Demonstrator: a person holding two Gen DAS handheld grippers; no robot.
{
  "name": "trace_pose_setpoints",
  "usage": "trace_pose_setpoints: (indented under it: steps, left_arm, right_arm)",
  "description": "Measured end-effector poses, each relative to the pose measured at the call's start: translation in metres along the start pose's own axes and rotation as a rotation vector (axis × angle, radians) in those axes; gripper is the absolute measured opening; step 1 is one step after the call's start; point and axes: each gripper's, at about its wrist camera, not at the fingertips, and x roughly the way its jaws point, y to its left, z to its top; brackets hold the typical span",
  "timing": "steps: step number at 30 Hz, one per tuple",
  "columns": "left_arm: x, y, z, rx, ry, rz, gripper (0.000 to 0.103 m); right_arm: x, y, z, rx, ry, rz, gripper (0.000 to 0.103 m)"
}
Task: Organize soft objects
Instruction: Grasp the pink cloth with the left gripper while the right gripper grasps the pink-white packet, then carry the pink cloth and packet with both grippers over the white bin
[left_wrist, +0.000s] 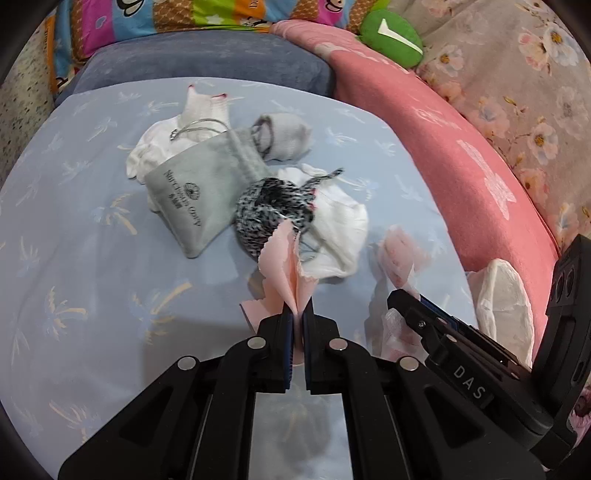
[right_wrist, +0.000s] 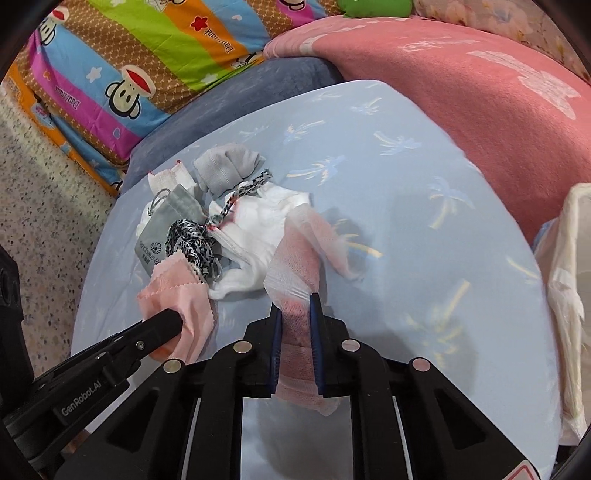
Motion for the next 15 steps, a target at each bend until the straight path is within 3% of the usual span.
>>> trace_pose_setpoints:
  steps: [15]
  left_arm:
    - [-0.024, -0.089, -0.002, 0.157, -0.072, -0.057, 0.004]
  right_arm:
    - [-0.109, -0.032, 0.013, 0.021, -0.203, -0.003, 0.013]
